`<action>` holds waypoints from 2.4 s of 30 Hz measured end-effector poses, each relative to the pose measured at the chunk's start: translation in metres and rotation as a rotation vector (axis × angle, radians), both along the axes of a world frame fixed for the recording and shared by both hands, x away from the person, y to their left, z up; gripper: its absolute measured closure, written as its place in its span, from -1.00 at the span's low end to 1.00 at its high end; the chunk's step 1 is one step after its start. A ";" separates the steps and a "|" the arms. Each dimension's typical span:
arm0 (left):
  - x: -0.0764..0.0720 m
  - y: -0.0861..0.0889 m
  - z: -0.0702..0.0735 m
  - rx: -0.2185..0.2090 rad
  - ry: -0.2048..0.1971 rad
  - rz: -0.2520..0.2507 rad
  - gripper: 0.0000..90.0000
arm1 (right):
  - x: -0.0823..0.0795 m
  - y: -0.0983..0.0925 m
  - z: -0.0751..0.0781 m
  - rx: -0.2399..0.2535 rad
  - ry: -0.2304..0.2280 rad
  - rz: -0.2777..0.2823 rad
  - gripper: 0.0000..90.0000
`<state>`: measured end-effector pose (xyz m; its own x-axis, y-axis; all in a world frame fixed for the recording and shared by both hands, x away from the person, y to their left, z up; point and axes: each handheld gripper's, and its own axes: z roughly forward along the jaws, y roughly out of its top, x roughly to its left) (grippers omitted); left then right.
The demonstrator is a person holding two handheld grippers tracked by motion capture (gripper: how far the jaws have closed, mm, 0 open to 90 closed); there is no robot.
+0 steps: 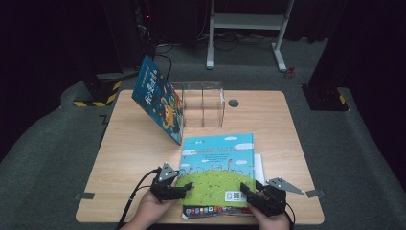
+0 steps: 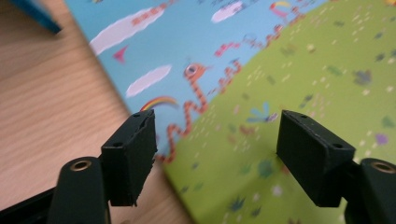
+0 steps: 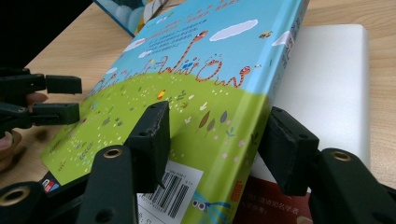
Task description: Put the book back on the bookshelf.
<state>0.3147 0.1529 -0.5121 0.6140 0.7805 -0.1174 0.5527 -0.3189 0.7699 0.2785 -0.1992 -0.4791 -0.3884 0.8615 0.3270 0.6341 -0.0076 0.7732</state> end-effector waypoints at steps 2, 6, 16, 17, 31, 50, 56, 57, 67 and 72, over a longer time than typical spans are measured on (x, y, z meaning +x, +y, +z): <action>-0.001 0.004 -0.002 -0.024 0.025 0.018 -0.40 | 0.000 0.000 0.000 0.000 0.000 0.002 0.01; 0.000 0.010 -0.006 -0.079 0.081 0.040 -0.43 | 0.000 -0.001 0.001 0.010 0.009 0.010 0.03; 0.005 0.017 -0.010 -0.147 0.160 0.032 -0.37 | 0.016 -0.007 -0.004 0.054 0.077 0.060 -0.02; 0.004 0.017 -0.010 -0.147 0.160 0.032 -0.37 | 0.020 -0.006 -0.004 0.047 0.080 0.066 -0.05; 0.002 0.016 -0.010 -0.144 0.144 0.027 -0.33 | 0.066 -0.003 -0.003 0.080 0.186 0.113 -0.07; 0.002 0.015 -0.009 -0.166 0.149 0.005 -0.37 | 0.042 -0.005 0.003 0.106 0.080 0.101 0.11; -0.005 0.007 -0.003 -0.117 0.136 -0.023 -0.43 | 0.033 -0.008 0.008 0.103 0.041 0.075 0.18; -0.007 0.006 -0.002 -0.100 0.132 -0.034 -0.46 | 0.030 -0.009 0.010 0.103 0.029 0.070 0.19; -0.042 0.013 -0.003 -0.030 0.141 -0.046 -0.67 | 0.014 -0.009 0.023 0.083 -0.077 0.062 0.25; -0.053 0.019 -0.003 0.003 0.104 -0.020 -0.68 | 0.012 -0.007 0.024 0.073 -0.102 0.052 0.25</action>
